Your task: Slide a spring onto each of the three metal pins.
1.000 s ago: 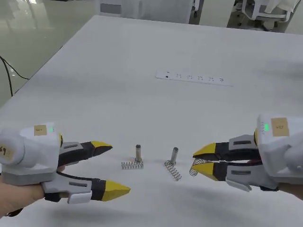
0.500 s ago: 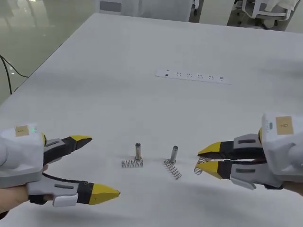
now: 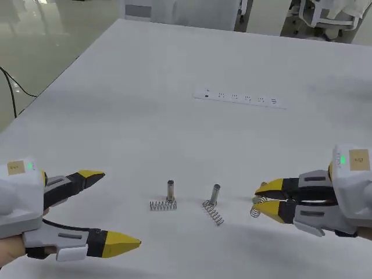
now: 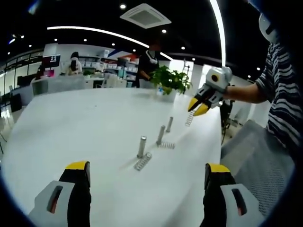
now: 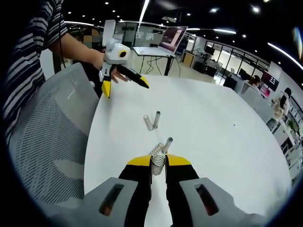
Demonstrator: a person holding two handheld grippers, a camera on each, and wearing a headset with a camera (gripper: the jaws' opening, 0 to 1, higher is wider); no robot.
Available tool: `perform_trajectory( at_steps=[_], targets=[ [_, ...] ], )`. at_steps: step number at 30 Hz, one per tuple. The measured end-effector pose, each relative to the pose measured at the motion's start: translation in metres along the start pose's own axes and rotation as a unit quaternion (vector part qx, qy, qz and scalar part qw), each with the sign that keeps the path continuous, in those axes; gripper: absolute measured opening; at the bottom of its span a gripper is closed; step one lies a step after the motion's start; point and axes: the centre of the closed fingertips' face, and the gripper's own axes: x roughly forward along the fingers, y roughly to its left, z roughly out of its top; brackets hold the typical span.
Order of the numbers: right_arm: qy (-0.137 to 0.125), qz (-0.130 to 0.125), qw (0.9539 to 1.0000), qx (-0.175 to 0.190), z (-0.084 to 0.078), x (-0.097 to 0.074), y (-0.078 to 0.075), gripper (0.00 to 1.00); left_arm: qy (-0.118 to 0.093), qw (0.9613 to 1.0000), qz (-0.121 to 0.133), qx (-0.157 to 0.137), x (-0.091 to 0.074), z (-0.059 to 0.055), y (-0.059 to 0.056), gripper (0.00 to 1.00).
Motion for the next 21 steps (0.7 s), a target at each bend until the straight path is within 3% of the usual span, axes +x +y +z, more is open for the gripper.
perform_trajectory(
  at_steps=[12,21],
  targets=[
    [0.005,-0.024,0.9997,0.01,-0.004,-0.006,-0.019,0.07,-0.002,1.0,-0.005,-0.003,0.001,0.0,-0.004,0.98],
    [-0.001,-0.055,0.9978,0.036,-0.006,-0.005,-0.043,0.07,-0.005,1.0,-0.003,-0.005,0.001,0.002,-0.004,0.98]
  ],
)
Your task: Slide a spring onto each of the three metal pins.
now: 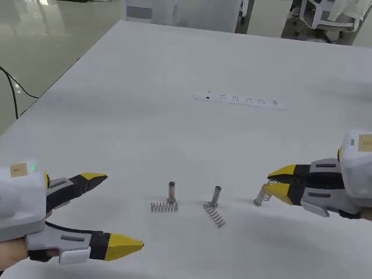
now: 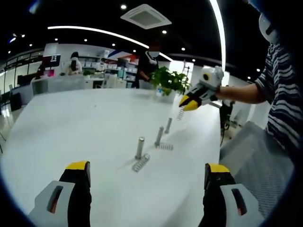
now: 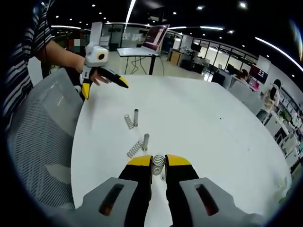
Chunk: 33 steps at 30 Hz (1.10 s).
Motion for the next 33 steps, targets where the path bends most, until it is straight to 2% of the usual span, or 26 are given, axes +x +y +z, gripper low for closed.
perform_trajectory(
  at_steps=[11,24,33],
  targets=[
    [-0.014,-0.03,0.9989,0.034,0.003,-0.003,-0.024,0.07,-0.01,0.9999,0.003,-0.004,0.001,0.005,0.001,0.97],
    [-0.004,-0.035,0.9981,0.05,-0.007,0.005,-0.028,0.07,-0.013,0.9998,0.011,-0.011,-0.003,0.003,0.003,0.96],
    [-0.012,-0.039,0.9971,0.064,-0.006,0.006,-0.03,0.07,-0.012,0.9998,0.012,-0.013,-0.002,0.003,0.003,0.95]
  ],
)
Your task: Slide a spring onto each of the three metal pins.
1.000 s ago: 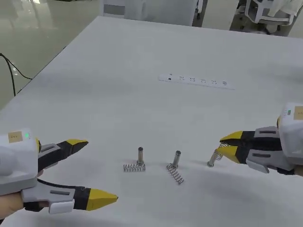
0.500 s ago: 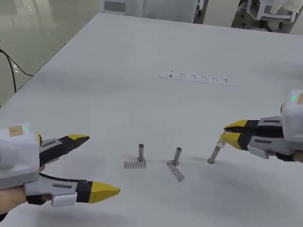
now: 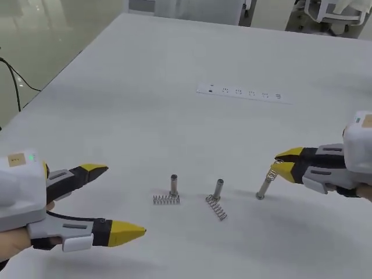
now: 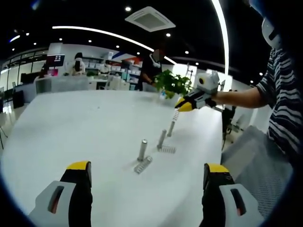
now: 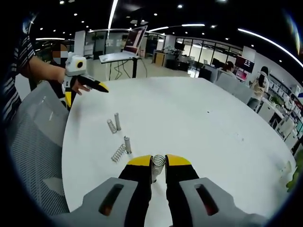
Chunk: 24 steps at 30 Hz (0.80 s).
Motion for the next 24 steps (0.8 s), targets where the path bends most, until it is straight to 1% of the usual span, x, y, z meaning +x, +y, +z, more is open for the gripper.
perform_trajectory(
  at_steps=[3,13,24],
  targets=[
    [0.001,-0.003,1.0,0.001,-0.0007,0.0004,-0.0019,0.07,0.0,1.0,0.0,-0.001,0.0004,0.0007,0.0002,0.95],
    [-0.001,0.001,1.0,0.008,-0.0013,0.0027,-0.0006,0.07,-0.001,1.0,0.002,-0.003,-0.0014,0.0018,0.0017,0.94],
    [0.008,0.005,0.9998,0.017,-0.0095,0.0074,0.0016,0.07,0.002,1.0,0.005,-0.004,-0.0038,0.0008,0.0033,0.93]
  ],
)
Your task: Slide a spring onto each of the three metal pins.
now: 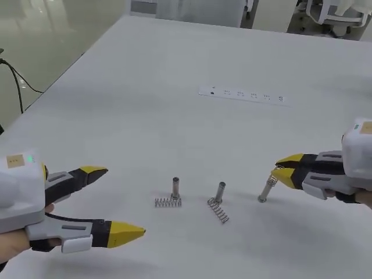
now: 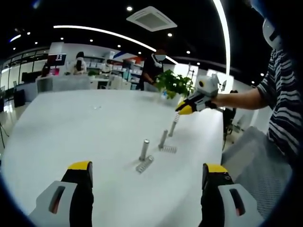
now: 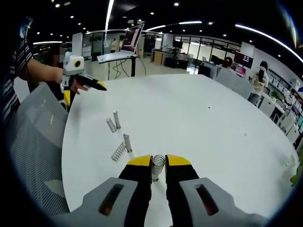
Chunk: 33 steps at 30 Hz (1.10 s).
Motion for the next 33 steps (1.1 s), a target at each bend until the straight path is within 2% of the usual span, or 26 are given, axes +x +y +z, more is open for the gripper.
perform_trajectory(
  at_steps=[24,33],
  targets=[
    [0.063,0.017,0.9979,-0.002,-0.044,0.027,0.015,0.08,-0.002,1.0,0.001,-0.008,-0.002,-0.001,-0.003,0.92],
    [0.063,0.016,0.9979,-0.008,-0.045,0.027,0.014,0.08,-0.005,0.9999,0.002,-0.009,-0.003,0.001,-0.002,0.91]
  ],
)
